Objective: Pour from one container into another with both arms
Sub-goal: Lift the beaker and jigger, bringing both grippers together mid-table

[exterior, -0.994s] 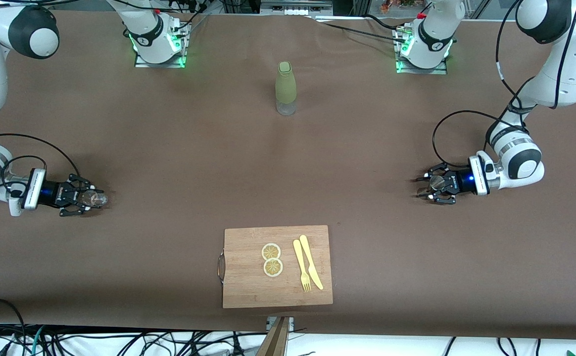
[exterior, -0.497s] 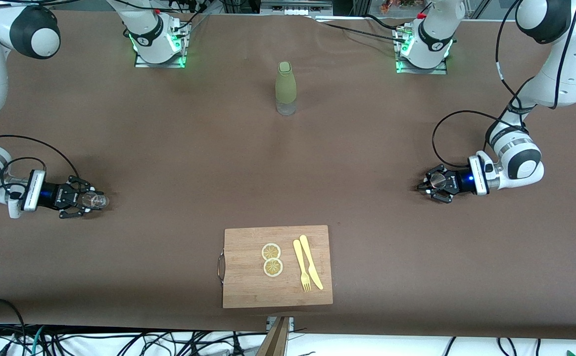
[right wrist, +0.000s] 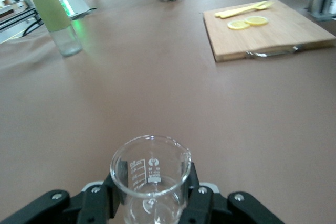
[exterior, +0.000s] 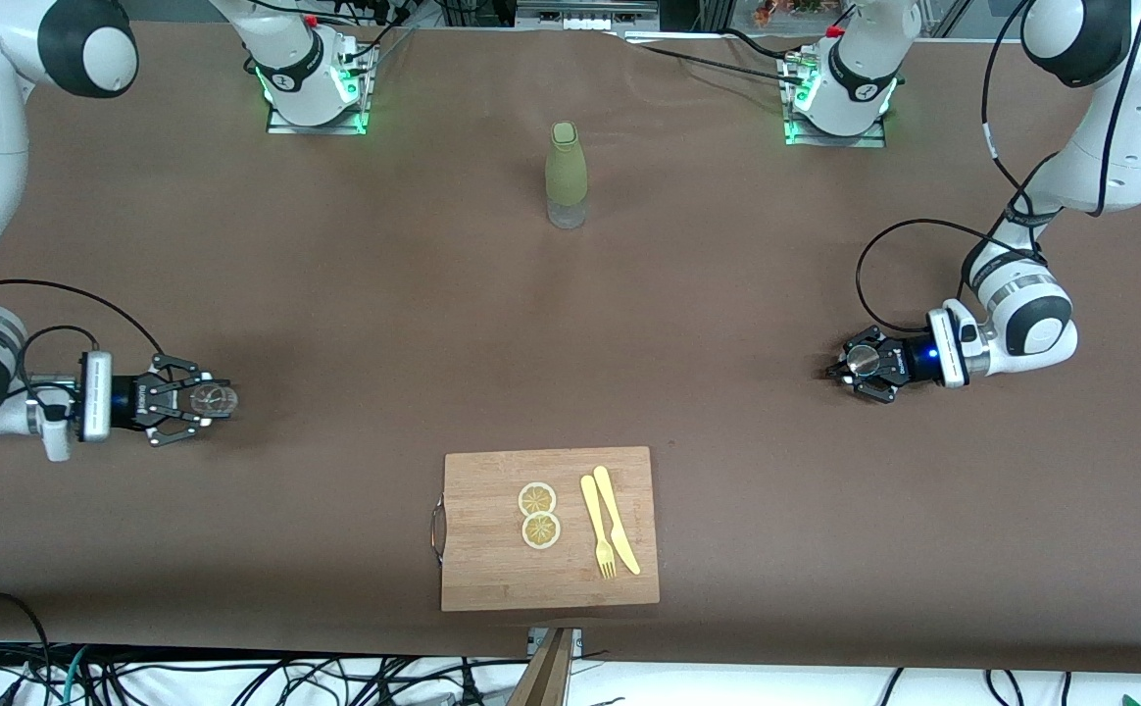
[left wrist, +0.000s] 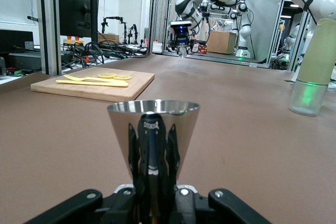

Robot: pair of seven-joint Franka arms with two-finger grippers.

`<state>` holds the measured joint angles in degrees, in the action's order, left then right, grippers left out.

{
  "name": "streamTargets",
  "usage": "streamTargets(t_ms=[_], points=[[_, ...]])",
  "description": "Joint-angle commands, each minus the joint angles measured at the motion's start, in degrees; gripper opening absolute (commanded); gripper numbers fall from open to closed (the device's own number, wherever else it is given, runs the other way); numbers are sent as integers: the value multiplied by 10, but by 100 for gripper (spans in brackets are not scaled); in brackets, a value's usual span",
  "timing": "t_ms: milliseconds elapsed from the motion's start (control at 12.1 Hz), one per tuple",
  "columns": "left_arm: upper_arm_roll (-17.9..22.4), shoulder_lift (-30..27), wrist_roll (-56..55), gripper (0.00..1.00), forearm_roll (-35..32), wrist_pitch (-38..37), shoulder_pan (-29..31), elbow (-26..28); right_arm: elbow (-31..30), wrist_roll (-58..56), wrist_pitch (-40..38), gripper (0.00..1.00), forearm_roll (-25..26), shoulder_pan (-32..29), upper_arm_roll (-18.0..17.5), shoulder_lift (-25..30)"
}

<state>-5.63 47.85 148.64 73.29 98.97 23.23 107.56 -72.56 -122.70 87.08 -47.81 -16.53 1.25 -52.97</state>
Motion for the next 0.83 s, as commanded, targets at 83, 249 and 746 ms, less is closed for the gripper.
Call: streamTargets(t_ms=[83, 249, 746], points=[[1, -11, -26, 0, 38, -15, -17, -1, -16, 85, 0, 18, 34, 53, -11, 64], [0, -22, -34, 0, 62, -15, -35, 1, -25, 120, 5, 21, 45, 88, -11, 88], [1, -47, -60, 0, 126, -9, -126, 1, -33, 189, 41, 21, 106, 171, -13, 129]])
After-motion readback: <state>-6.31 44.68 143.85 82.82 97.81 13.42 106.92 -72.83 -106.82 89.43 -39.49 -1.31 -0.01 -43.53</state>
